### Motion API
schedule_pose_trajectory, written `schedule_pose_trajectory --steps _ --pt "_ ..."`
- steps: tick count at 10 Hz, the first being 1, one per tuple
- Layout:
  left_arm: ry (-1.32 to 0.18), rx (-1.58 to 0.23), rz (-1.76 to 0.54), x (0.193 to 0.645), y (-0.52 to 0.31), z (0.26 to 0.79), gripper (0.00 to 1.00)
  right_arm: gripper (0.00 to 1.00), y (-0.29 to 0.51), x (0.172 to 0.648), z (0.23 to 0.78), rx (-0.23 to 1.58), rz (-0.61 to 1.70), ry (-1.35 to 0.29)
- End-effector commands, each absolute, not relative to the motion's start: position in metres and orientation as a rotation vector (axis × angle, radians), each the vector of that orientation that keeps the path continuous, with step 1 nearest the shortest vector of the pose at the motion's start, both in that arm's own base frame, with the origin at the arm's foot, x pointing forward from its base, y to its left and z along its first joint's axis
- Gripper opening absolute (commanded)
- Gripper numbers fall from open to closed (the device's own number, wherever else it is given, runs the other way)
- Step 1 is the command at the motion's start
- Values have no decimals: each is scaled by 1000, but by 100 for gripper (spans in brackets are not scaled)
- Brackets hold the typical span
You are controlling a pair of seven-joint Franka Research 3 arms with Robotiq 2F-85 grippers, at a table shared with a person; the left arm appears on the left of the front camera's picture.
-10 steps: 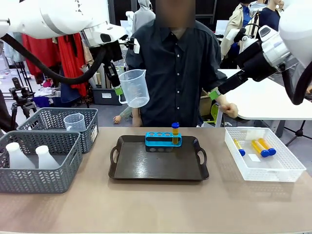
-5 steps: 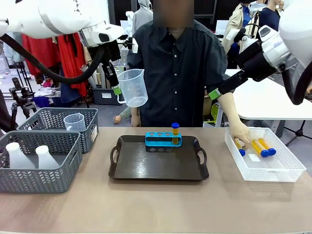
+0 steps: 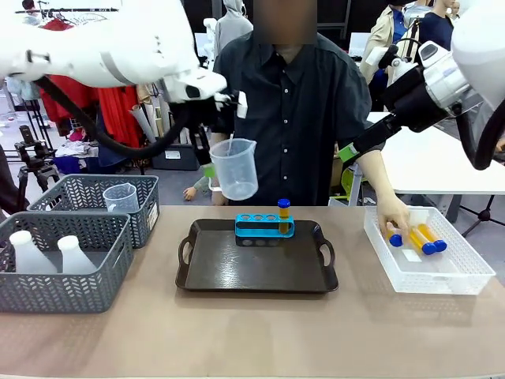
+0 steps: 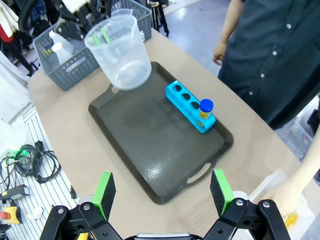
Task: Prepare the laboratory tools.
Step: Pick up one Large Measuring Cup and place it on the Handle tray.
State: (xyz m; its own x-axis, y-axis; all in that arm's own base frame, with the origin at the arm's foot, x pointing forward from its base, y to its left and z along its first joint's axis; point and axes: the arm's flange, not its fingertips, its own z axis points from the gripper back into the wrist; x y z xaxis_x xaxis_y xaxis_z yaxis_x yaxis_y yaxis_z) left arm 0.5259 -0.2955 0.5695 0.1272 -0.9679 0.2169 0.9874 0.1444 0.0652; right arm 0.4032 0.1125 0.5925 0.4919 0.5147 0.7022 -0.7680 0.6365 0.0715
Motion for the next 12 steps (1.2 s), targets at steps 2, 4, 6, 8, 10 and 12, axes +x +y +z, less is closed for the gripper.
schedule_pose_trajectory --steps 2,4,6,8,10,12 --pt "-198 22 -1490 529 -336 536 0 100 113 403 594 413 804 -699" --pt "-198 43 -1552 532 -366 513 0 100 113 403 594 413 804 -699" --pt "-185 30 -1601 540 -390 491 0 100 113 403 594 413 804 -699" --pt "-176 5 -1665 545 -416 470 0 100 113 403 594 413 804 -699" --pt "-146 -18 -1731 543 -439 449 0 100 113 403 594 413 804 -699" --pt "-111 -55 -1761 541 -448 432 0 100 113 403 594 413 804 -699"
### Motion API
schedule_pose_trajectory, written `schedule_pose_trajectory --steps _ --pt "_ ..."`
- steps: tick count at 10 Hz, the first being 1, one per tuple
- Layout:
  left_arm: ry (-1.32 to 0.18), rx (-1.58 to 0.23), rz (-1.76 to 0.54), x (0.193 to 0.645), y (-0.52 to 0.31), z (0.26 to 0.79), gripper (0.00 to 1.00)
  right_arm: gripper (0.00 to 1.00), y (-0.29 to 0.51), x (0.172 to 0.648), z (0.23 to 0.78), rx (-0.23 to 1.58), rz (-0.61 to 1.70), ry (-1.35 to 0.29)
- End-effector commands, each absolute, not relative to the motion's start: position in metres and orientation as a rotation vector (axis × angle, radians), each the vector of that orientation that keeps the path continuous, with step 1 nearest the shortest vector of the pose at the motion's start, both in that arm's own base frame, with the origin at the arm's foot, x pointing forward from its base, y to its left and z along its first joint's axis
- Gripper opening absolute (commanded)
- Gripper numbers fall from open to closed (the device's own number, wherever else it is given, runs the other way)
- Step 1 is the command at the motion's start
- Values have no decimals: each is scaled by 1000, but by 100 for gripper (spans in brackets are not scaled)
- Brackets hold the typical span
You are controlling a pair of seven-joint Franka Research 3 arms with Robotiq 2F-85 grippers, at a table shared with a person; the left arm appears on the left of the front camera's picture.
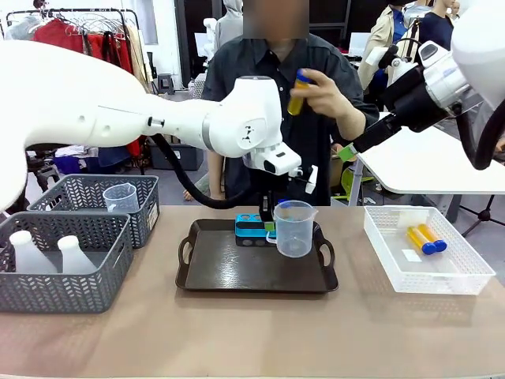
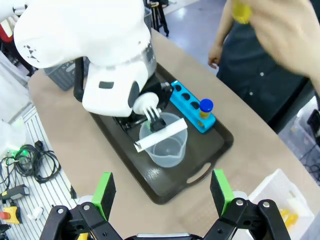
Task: Prepare the laboratory tools.
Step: Pick up one Large Measuring Cup and place it on the Handle tray.
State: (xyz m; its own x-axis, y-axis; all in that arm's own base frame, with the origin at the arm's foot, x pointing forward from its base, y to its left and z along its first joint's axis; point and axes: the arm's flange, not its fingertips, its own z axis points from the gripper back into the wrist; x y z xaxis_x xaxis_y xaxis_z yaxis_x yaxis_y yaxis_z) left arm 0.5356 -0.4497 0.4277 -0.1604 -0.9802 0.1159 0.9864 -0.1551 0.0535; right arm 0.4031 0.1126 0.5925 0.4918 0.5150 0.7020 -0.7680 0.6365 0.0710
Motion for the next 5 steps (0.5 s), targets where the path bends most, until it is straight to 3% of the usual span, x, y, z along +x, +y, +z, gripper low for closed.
schedule_pose_trajectory --steps 1,5 --pt "-96 -73 -1758 539 -449 422 0 100 113 403 594 413 804 -699" --pt "-33 -79 -1766 541 -440 393 0 100 113 403 594 413 804 -699"
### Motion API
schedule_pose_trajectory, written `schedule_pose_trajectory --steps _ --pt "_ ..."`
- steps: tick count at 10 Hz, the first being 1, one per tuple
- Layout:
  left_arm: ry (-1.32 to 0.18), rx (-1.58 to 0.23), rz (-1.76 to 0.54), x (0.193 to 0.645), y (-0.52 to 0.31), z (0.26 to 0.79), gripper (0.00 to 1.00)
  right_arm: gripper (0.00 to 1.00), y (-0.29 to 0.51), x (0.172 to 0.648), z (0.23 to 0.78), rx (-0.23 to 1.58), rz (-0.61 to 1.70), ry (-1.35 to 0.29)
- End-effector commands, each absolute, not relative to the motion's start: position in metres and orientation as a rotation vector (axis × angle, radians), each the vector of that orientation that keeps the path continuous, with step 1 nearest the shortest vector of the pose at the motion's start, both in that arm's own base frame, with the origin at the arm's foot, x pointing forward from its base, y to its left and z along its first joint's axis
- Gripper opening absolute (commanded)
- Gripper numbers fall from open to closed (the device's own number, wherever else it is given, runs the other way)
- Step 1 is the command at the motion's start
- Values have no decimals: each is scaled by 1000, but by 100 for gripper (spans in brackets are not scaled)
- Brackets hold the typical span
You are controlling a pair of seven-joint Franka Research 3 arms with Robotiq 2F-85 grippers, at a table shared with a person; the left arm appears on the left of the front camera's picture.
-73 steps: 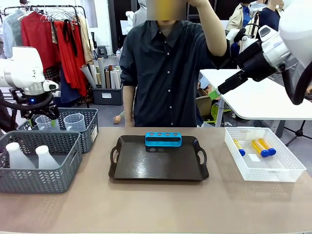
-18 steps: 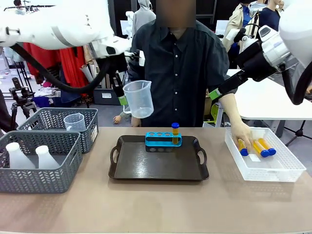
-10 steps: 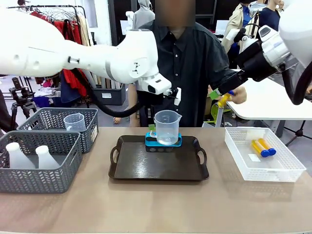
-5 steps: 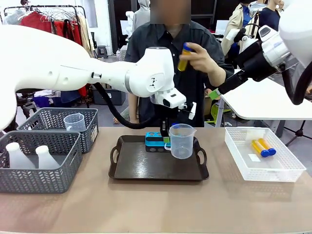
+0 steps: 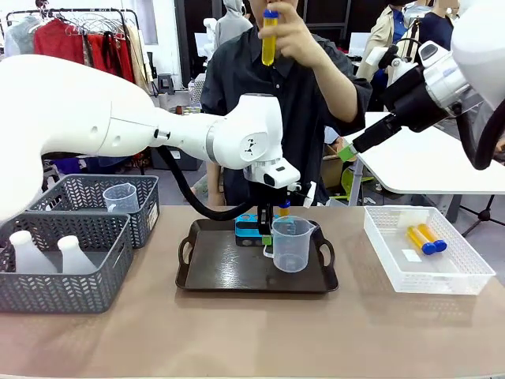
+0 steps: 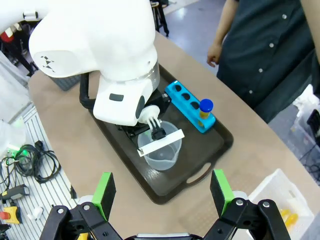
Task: Prepare the laboratory tools.
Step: Pick up one Large Measuring Cup and place it on the Handle tray.
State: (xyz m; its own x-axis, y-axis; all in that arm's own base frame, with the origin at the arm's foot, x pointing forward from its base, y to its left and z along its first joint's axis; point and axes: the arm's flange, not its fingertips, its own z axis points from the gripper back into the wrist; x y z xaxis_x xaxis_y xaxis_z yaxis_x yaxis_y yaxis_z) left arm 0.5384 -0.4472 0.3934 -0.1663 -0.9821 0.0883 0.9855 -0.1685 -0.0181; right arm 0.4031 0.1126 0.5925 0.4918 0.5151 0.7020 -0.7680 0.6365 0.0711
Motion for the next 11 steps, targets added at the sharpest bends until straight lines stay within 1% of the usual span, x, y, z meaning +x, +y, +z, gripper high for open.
schedule_pose_trajectory --steps 1,5,6,10,11 --pt "-31 -75 -1773 542 -440 390 0 100 113 403 594 413 804 -699" --pt "-6 -52 -1771 543 -441 379 0 100 113 403 594 413 804 -699" --pt "-4 -31 -1769 543 -442 378 9 100 113 403 594 413 804 -699" --pt "-3 -9 -1763 543 -442 377 86 100 113 403 594 413 804 -699" --pt "-5 -6 -1758 543 -442 378 100 100 113 403 594 413 804 -699"
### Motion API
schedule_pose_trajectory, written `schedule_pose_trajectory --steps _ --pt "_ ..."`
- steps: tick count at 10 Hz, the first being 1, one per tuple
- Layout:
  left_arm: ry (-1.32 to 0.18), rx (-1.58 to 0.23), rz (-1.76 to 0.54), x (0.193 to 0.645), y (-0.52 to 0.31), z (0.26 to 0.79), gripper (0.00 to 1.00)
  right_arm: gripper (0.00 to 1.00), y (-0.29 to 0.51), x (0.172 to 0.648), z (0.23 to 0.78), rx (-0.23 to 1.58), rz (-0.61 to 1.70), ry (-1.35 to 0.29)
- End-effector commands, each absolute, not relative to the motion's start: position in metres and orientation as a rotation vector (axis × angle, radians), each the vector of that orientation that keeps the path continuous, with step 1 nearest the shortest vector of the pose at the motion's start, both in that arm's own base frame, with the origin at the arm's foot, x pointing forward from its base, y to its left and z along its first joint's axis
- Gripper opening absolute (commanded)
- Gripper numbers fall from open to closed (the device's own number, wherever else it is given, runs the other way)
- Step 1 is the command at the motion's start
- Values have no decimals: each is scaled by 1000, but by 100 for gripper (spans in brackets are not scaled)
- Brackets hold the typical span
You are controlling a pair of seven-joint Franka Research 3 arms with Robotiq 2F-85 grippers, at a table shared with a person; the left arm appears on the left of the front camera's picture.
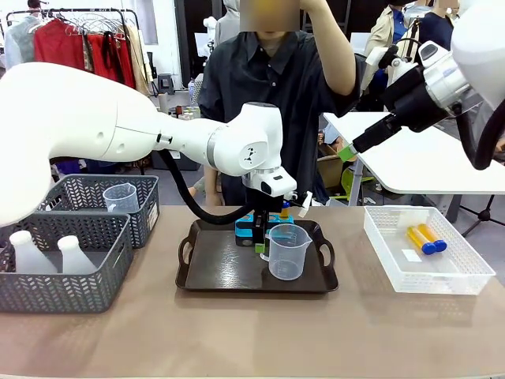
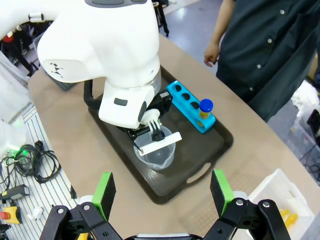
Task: Prepare the laboratory tools.
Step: Pick up one Large Measuring Cup and place it on the Handle tray, then pick up one Small flask and place it on the Handle tray.
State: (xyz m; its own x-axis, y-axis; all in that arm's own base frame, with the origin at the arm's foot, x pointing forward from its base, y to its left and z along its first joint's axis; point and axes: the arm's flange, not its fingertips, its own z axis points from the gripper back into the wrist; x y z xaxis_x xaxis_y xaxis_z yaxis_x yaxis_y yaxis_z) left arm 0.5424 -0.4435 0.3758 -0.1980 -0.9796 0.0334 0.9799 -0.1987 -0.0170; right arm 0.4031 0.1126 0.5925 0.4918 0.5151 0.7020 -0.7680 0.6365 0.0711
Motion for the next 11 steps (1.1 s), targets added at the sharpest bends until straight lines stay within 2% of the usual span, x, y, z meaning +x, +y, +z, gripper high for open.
schedule_pose_trajectory --steps 1,7,8,11 --pt "-15 -7 -1745 543 -438 383 100 100 113 403 594 413 804 -699" --pt "-42 -6 -1704 527 -403 428 100 100 113 403 594 413 804 -699" --pt "-23 -16 -1733 546 -422 412 100 100 113 403 594 413 804 -699" --pt "-23 -16 -1733 546 -422 412 100 100 113 403 594 413 804 -699"
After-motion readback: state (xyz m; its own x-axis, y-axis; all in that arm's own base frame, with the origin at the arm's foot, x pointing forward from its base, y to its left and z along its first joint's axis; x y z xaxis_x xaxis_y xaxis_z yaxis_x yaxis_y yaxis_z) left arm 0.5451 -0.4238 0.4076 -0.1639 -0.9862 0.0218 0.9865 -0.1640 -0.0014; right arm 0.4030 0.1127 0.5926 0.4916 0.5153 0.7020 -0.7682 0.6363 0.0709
